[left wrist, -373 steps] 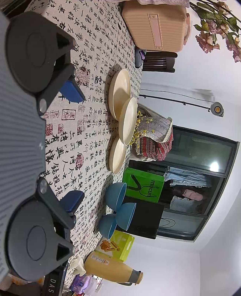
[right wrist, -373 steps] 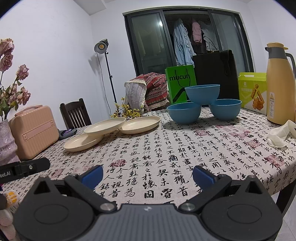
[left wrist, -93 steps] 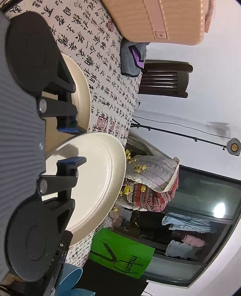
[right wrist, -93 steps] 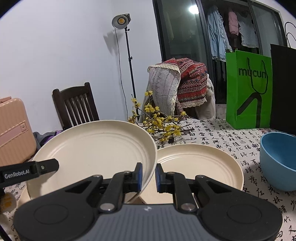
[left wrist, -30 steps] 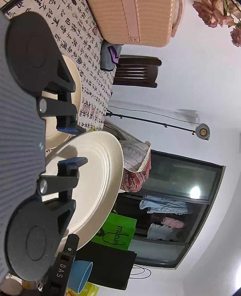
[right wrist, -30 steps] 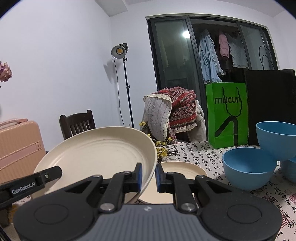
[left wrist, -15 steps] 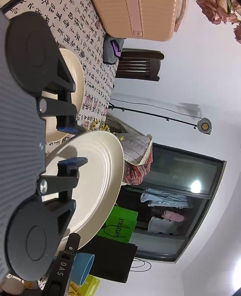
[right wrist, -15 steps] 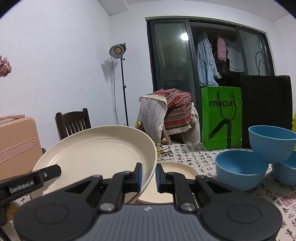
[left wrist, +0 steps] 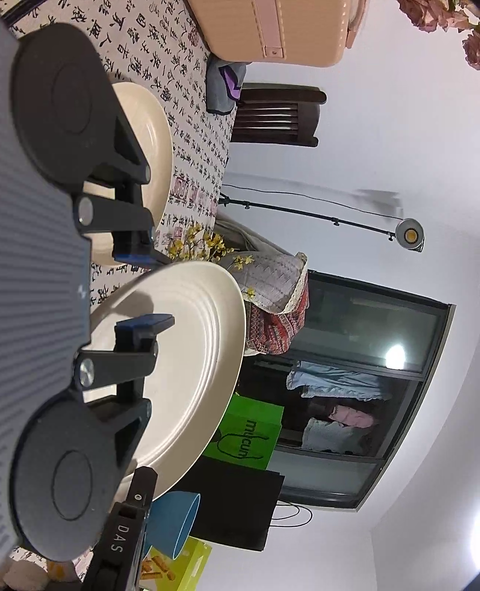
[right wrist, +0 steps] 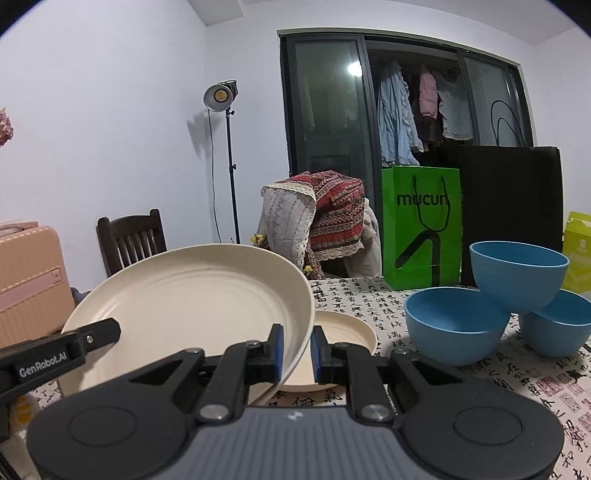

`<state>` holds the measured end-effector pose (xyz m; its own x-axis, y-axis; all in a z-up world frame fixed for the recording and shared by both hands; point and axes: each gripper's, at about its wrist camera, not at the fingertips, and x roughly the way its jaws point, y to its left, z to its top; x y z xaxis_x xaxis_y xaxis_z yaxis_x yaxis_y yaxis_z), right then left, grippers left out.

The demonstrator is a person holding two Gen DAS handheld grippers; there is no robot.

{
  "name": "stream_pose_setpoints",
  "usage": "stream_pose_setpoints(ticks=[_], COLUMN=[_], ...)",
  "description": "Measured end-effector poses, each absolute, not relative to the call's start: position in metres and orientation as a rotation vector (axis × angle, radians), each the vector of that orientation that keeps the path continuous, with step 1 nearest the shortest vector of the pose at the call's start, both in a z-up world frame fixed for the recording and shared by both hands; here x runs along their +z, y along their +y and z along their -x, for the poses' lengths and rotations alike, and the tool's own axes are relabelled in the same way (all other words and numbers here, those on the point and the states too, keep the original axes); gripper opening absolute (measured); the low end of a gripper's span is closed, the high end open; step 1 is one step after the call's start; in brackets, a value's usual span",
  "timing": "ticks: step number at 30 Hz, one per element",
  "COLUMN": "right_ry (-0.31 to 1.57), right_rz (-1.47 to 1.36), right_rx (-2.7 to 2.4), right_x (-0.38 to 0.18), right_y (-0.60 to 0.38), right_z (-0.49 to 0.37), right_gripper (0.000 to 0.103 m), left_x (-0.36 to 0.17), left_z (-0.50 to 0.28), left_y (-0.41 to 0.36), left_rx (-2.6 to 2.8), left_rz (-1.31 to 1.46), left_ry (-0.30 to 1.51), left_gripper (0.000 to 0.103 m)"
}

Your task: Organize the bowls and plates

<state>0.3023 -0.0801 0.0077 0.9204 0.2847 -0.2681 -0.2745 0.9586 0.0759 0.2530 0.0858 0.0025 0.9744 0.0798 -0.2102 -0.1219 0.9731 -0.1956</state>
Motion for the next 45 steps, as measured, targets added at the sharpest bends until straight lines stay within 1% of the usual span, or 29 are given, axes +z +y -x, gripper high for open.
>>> stream_pose_setpoints(ticks=[28, 45], right_ry=[0.299, 0.308], right_rz=[-0.035, -0.062], right_rx=[0.21, 0.164], right_x=[-0.005, -0.019], right_y=[-0.092, -0.113], right_z=[-0.283, -0.267], right_gripper=[0.016, 0.016], left_x=[-0.003, -0.008], left_z=[-0.251, -0.245], left_y=[0.072, 0.049], left_rx=[0.033, -0.018], left_rz=[0.161, 0.102], left_ry=[0.213, 0.228], left_gripper=[0.026, 0.026])
